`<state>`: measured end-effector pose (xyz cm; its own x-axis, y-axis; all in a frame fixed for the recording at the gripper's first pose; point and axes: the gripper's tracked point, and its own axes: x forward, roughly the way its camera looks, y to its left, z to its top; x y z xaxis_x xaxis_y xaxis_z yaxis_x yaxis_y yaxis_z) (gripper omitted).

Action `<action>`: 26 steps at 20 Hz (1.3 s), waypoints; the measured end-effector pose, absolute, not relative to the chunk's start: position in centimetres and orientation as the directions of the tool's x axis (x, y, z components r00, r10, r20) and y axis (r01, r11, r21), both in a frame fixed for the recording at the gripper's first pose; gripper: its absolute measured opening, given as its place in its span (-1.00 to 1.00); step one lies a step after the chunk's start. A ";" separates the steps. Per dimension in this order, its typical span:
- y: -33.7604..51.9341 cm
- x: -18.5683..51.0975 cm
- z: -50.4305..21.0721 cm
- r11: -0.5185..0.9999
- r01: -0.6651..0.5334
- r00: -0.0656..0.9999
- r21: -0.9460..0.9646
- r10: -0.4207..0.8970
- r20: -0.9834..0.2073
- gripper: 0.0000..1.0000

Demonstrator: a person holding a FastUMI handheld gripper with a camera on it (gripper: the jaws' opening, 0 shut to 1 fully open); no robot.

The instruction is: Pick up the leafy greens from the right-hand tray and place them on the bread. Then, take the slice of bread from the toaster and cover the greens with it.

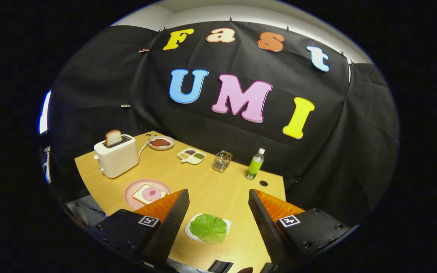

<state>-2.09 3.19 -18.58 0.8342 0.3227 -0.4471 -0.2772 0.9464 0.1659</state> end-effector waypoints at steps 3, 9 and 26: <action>4.0 -2.3 -22.9 0.931 -0.281 0.787 0.232 0.362 -0.499 0.95; 5.3 -1.8 -31.7 0.917 -0.346 0.690 0.197 0.391 -0.610 0.95; 9.9 -2.5 -47.0 0.793 -0.513 0.275 0.330 0.516 -0.811 0.35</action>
